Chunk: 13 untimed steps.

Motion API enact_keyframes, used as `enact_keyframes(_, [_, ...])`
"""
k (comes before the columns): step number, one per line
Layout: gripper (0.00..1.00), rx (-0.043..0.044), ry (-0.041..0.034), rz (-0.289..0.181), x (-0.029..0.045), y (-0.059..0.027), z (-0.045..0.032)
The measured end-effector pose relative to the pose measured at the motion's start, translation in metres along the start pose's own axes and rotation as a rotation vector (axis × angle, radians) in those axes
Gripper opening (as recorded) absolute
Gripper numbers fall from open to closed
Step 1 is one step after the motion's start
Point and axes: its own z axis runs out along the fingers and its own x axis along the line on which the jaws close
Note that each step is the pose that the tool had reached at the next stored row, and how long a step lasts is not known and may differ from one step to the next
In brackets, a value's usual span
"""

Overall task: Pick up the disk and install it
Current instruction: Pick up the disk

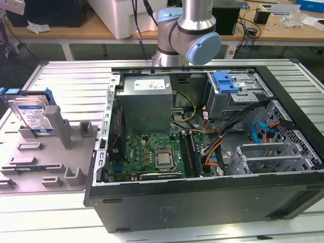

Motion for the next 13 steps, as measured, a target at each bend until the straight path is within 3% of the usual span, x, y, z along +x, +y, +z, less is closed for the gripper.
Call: enact_keyframes(13, [0.5,0.0,0.002,-0.003,-0.0003,-0.0001,0.0013])
